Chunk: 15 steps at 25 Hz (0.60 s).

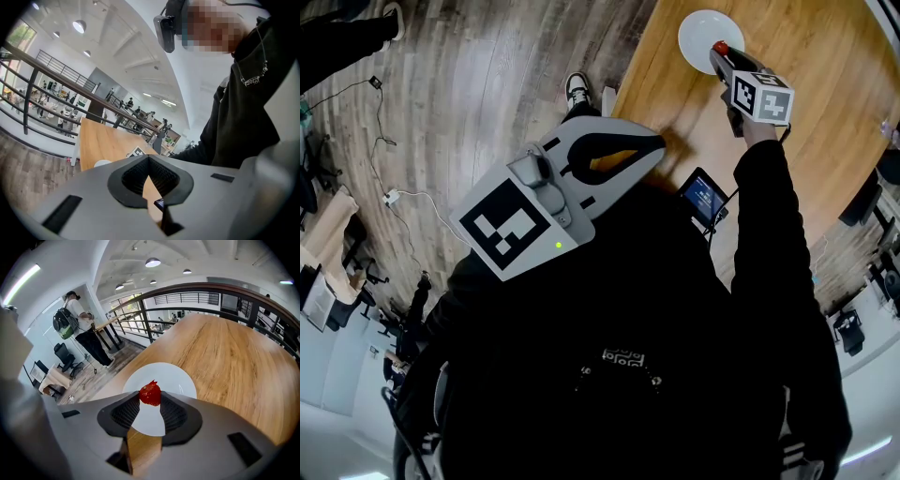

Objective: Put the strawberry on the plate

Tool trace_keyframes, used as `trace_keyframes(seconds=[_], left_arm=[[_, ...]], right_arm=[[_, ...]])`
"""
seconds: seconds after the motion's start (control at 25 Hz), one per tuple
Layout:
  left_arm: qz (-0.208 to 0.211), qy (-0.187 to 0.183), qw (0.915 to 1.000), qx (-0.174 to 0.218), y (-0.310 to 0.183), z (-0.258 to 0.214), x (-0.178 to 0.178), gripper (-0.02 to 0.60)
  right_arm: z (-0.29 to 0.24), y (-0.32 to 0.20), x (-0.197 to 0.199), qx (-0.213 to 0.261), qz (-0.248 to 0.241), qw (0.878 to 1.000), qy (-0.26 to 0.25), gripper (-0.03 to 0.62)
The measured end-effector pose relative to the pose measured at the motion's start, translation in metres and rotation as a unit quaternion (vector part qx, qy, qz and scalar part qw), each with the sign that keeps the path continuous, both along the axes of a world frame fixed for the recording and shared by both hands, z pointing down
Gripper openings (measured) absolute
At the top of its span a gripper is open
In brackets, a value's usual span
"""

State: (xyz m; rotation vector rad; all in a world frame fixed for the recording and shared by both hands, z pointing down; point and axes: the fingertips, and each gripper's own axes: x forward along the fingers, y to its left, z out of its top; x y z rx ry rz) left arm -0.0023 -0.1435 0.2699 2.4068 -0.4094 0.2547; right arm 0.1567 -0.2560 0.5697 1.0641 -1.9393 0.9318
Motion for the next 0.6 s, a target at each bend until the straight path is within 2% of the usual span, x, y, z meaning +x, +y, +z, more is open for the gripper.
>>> trace_keyframes(seconds=[0.36,0.48,0.6], left_arm=[[-0.005,0.001,1.0000,0.009,-0.001,0.007,-0.006,-0.002],[-0.008,-0.001,0.9999,-0.007,0.008,0.010,-0.003,-0.002],[-0.010,-0.006,0.9999,-0.011,0.004,0.017,-0.004,-0.002]], right_arm=[[0.023,-0.004,-0.004,-0.002,-0.014,0.999,0.032,0.146],[0.028,0.009,-0.003,-0.007,-0.019,0.999,0.035,0.146],[0.034,-0.001,-0.005,0.000,-0.022,0.999,0.035,0.149]])
